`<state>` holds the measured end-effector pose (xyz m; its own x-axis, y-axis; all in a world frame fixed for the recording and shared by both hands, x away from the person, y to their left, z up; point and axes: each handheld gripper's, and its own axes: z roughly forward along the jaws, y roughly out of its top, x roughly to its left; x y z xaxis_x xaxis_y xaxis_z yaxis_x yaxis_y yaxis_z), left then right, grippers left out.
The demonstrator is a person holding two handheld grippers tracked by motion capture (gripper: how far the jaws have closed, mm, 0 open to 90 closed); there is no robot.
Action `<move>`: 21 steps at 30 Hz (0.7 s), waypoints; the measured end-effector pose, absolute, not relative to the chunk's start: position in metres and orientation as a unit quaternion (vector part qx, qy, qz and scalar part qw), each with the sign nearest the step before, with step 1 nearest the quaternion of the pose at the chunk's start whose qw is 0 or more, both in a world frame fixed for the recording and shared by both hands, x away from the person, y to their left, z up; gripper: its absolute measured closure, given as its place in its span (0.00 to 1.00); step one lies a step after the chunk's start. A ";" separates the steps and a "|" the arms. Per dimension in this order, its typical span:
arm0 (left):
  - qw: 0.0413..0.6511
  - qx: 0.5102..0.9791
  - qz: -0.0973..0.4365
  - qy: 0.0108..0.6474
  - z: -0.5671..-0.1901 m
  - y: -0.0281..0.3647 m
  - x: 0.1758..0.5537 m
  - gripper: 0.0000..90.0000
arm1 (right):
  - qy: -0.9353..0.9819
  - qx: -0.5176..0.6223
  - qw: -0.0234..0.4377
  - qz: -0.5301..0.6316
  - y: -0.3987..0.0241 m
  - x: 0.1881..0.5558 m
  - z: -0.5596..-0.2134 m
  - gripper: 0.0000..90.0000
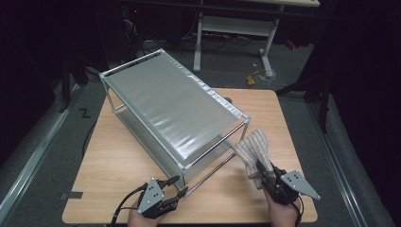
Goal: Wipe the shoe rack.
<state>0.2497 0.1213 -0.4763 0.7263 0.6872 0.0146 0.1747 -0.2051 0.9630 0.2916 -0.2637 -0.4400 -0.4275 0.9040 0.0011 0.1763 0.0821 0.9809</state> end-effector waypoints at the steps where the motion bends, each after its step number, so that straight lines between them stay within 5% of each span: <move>1: 0.558 0.742 0.230 0.292 -0.477 0.121 0.249 0.57 | 0.651 0.411 0.345 0.537 -0.264 0.290 -0.438 0.78; 12: 0.565 0.731 0.228 0.307 -0.478 0.115 0.250 0.57 | 0.625 0.393 0.357 0.573 -0.261 0.283 -0.415 0.76; 21: 0.569 0.727 0.241 0.300 -0.476 0.103 0.245 0.74 | 0.615 0.372 0.371 0.588 -0.250 0.297 -0.388 0.76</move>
<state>0.2454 0.1034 -0.4757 0.7032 0.7109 0.0085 0.1620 -0.1719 0.9717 0.2971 -0.2496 -0.3875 -0.4472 0.8942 -0.0188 0.0212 0.0316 0.9993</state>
